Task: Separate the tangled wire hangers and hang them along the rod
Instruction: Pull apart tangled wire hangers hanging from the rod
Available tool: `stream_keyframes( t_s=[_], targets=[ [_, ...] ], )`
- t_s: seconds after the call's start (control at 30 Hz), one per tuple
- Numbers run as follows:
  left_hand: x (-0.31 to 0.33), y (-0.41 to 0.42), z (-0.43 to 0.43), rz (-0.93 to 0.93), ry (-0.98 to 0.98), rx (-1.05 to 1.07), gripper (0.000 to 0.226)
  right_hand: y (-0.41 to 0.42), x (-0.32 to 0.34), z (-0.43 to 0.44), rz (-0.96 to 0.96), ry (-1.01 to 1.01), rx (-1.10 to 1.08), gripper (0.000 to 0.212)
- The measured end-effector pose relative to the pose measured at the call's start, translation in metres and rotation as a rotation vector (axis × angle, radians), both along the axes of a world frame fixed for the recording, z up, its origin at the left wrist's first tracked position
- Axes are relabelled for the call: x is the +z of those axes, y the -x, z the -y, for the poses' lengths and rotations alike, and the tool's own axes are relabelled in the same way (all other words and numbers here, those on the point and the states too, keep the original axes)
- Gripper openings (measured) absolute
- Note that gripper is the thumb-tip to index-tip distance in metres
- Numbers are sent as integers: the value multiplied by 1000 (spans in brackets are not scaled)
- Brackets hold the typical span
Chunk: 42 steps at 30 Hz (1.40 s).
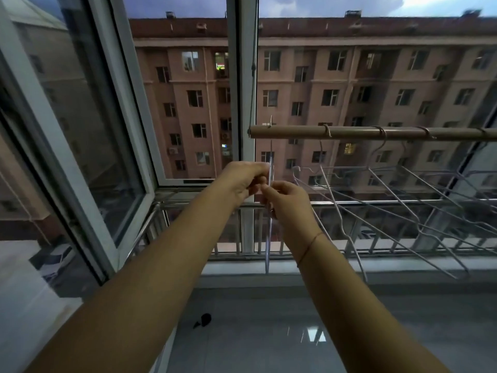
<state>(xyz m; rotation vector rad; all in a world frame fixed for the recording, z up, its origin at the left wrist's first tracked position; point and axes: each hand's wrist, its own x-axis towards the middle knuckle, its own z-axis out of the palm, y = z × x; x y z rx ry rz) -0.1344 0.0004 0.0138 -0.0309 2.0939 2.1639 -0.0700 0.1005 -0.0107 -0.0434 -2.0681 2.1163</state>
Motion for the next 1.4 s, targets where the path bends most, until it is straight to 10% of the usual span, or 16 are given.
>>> stream_keyframes(
  t_s=[0.43,1.0,1.4],
  targets=[
    [-28,11,-3,80,105,93,22,26,-19,-30,101,99,107,23],
    [-58,-26,67,-180,659,6,19,25,-44,-46,-10,-772,352,36],
    [-43,-45,27,-271,452,257,17,-16,-30,-69,187,-202,430,26]
  ],
)
